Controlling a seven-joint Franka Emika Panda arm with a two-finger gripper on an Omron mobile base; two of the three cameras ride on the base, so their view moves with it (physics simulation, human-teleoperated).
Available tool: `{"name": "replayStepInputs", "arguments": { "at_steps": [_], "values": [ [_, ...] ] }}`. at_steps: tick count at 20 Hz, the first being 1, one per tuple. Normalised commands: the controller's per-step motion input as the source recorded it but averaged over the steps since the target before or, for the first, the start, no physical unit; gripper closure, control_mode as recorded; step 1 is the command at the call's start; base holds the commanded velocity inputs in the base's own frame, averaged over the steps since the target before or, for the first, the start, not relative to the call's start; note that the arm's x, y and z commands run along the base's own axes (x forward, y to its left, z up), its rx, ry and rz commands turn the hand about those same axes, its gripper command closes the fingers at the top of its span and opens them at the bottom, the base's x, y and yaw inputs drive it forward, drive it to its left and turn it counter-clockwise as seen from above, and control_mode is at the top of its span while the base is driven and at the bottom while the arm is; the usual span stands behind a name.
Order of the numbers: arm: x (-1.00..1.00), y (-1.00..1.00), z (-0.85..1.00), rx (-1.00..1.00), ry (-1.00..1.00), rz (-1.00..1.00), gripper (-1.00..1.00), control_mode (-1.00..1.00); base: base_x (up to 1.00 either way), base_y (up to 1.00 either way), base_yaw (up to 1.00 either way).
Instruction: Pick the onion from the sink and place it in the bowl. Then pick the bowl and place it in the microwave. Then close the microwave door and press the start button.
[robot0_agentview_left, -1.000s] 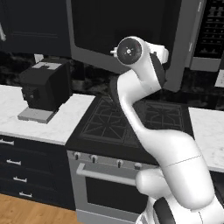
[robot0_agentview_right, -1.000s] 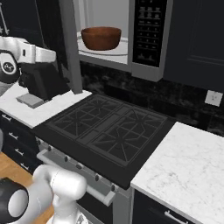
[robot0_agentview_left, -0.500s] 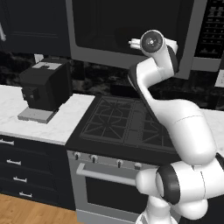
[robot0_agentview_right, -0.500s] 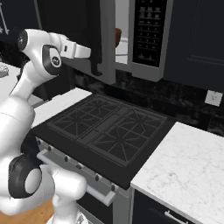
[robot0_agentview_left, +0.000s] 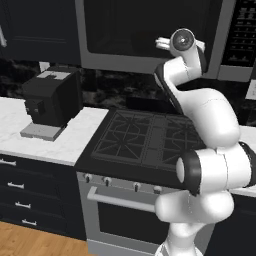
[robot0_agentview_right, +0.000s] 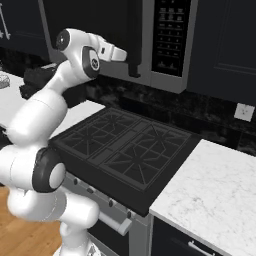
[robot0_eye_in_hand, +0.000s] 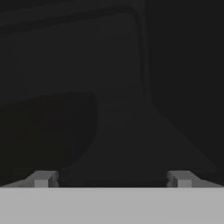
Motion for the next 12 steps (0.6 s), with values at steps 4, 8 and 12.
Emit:
{"name": "replayStepInputs", "arguments": {
  "at_steps": [4,8,12],
  "values": [
    [0.94,-0.45,-0.09,0.03,0.0,0.08,-1.0,-1.0,0.0,0.0,0.0],
    [0.64,-0.09,-0.13,0.0,-0.01,0.07,-1.0,-1.0,0.0,0.0,0.0],
    [-0.38,0.41,0.0,0.0,-0.07,0.05,-1.0,-1.0,0.0,0.0,0.0]
  ]
}}
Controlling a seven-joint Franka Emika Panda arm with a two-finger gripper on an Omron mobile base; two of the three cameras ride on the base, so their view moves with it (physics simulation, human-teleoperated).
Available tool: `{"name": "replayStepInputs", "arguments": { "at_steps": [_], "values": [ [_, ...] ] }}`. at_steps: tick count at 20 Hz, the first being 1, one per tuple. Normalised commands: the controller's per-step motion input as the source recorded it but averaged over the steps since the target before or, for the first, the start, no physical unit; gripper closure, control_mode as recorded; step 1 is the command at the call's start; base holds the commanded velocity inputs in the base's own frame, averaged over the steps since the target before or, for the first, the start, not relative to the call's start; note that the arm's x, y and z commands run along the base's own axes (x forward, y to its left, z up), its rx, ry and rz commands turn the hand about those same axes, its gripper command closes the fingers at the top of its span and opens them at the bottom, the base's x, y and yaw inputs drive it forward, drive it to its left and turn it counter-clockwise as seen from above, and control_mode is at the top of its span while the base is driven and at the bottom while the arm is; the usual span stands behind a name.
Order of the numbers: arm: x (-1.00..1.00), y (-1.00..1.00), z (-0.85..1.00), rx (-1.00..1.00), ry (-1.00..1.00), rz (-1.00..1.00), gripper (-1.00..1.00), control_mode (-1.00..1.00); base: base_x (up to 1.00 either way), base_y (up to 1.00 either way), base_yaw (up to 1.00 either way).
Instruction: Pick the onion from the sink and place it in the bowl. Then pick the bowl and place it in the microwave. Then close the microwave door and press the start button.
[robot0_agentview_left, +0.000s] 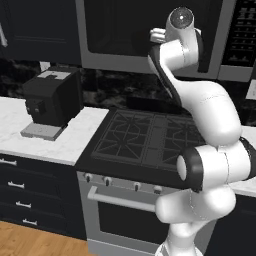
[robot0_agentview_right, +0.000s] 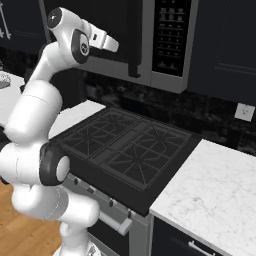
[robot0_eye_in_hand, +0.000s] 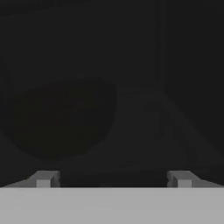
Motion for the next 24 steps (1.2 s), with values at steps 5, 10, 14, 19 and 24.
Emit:
{"name": "replayStepInputs", "arguments": {
  "at_steps": [5,10,14,19,24],
  "values": [
    [-0.94,0.28,0.04,0.0,-0.14,0.01,-1.0,-1.0,0.0,0.0,0.0],
    [-1.0,0.0,0.03,0.01,-0.11,0.03,-1.0,-1.0,0.0,0.0,0.0],
    [-1.0,0.0,0.05,0.01,0.0,0.03,-1.0,-1.0,0.0,0.0,0.0],
    [-1.0,0.0,-0.11,-0.08,-0.01,0.05,1.0,-1.0,0.0,0.0,0.0],
    [-0.98,-0.12,-0.19,-0.08,-0.07,0.05,1.0,-1.0,0.0,0.0,0.0]
  ]
}}
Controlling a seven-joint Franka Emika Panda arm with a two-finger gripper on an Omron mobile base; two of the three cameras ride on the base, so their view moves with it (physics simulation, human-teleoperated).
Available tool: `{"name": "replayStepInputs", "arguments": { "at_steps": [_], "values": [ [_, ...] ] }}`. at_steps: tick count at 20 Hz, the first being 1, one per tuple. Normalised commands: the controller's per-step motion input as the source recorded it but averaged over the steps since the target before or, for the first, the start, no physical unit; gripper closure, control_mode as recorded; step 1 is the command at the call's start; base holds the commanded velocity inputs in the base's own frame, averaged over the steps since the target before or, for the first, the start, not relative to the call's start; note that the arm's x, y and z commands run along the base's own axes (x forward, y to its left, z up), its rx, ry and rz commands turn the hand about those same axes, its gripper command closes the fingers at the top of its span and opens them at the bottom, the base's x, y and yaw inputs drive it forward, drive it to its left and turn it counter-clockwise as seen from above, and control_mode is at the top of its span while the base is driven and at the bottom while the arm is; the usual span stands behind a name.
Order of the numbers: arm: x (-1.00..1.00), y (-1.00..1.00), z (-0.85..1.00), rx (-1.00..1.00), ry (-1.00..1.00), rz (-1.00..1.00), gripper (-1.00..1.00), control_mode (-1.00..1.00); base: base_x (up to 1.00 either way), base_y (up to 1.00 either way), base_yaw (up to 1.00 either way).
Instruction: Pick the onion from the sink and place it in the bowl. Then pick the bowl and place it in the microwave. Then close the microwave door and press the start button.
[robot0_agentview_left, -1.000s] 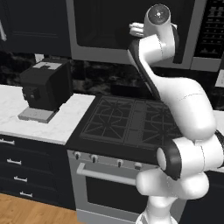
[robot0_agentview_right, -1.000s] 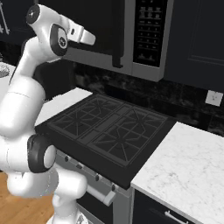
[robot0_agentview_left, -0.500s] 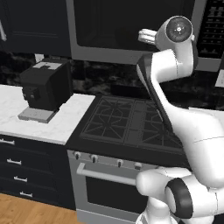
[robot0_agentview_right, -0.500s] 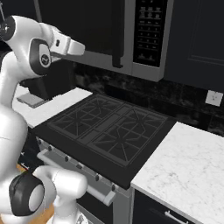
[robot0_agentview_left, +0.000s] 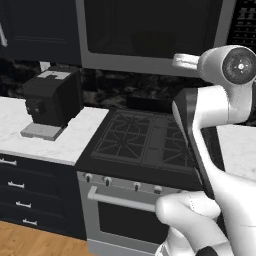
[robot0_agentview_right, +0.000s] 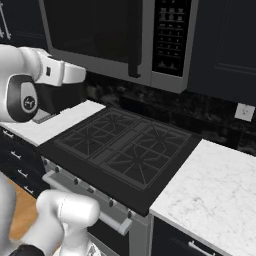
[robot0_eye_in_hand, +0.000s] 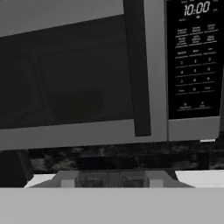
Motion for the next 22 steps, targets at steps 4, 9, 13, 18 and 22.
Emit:
{"name": "replayStepInputs", "arguments": {
  "at_steps": [4,9,13,18,22],
  "values": [
    [-0.68,-0.44,-0.4,-0.06,-0.07,0.0,1.0,-1.0,0.0,0.0,0.0],
    [-0.02,-0.86,-0.03,0.01,-0.01,0.02,1.0,-1.0,0.0,0.0,0.0],
    [0.03,-0.55,0.0,0.0,0.0,0.0,1.0,-1.0,0.0,0.0,0.0],
    [0.3,-0.51,0.0,0.01,0.01,0.0,1.0,-1.0,0.0,0.0,0.0],
    [0.31,-0.33,0.0,0.0,0.0,0.0,1.0,-1.0,0.0,0.0,0.0]
  ]
}}
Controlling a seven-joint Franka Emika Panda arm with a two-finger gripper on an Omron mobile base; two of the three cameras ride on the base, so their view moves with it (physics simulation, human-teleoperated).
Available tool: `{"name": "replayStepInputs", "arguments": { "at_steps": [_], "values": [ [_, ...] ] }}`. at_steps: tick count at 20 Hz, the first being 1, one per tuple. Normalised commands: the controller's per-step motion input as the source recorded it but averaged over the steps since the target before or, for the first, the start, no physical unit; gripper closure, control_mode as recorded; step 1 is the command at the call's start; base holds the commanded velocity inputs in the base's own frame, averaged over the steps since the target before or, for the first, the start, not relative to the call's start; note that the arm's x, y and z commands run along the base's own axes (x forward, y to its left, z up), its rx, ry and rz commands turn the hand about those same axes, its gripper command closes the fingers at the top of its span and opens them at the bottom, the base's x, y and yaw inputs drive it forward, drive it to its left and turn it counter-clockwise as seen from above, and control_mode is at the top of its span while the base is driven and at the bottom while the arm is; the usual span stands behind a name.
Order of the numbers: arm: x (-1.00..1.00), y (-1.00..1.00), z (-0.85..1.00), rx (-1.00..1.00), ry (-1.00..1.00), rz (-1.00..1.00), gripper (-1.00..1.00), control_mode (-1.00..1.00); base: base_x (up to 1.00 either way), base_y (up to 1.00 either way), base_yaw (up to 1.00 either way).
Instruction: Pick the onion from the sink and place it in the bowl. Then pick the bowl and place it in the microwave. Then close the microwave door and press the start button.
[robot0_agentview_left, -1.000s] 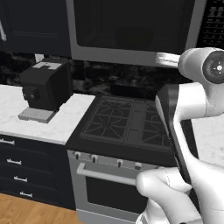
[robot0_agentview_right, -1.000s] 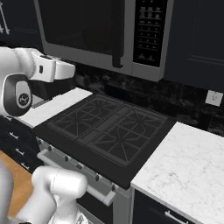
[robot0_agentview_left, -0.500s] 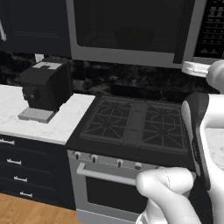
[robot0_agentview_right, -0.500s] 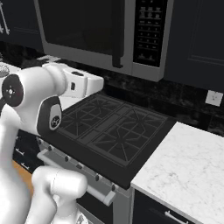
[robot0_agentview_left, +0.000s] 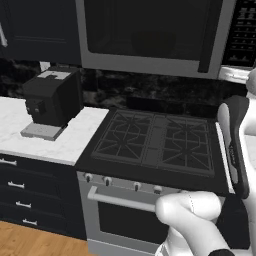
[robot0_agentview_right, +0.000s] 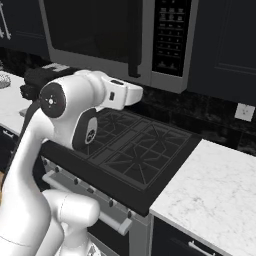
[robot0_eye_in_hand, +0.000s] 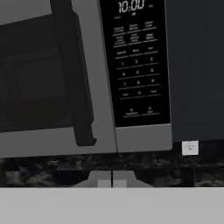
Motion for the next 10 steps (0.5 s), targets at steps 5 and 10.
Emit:
{"name": "replayStepInputs", "arguments": {
  "at_steps": [5,10],
  "values": [
    [0.32,-0.24,0.01,0.0,0.0,0.0,1.0,-1.0,0.0,0.0,0.0],
    [0.46,-0.3,0.06,0.0,0.0,0.0,1.0,-1.0,0.0,0.0,0.0]
  ]
}}
